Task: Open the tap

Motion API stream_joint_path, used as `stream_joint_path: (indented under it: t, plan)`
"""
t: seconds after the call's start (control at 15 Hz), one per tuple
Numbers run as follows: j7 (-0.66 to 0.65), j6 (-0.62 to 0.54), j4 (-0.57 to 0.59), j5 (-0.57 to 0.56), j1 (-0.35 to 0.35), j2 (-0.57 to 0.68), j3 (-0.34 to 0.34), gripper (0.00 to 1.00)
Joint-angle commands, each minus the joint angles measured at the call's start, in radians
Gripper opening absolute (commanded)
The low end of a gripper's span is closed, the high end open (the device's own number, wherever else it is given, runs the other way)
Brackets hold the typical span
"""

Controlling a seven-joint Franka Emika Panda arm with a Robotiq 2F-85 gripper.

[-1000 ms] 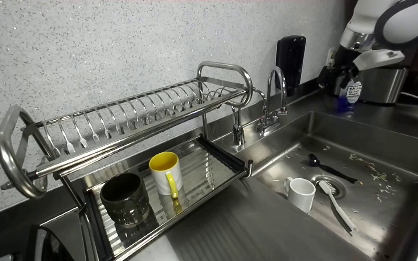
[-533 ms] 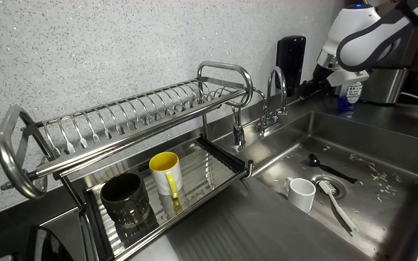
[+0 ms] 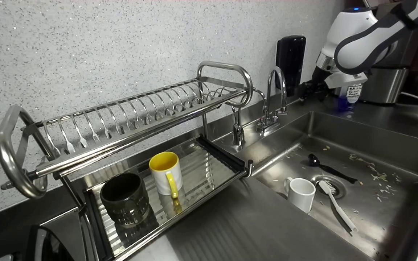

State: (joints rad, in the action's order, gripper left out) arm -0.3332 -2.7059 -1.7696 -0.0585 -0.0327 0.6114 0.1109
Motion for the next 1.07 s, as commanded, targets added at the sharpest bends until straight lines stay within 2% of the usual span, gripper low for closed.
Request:
stream_joint_path:
  t: [0.0, 0.13, 0.2, 0.33, 0.6, 0.87, 1.0]
  plan:
    - [-0.045, 0.034, 0.176, 0.062, 0.015, 0.141, 0.026, 1.00]
    - [-0.037, 0.044, 0.267, 0.100, 0.000, 0.212, 0.014, 1.00]
    - [-0.043, 0.043, 0.311, 0.117, -0.002, 0.247, 0.013, 0.75]
    - [-0.028, 0.046, 0.389, 0.143, -0.011, 0.305, 0.002, 0.66]
    - [-0.027, 0.043, 0.504, 0.156, -0.005, 0.394, 0.006, 0.34]
    - [-0.031, 0.041, 0.571, 0.156, -0.003, 0.442, 0.012, 0.03]
    - [-0.038, 0.045, 0.601, 0.156, -0.003, 0.465, 0.016, 0.00]
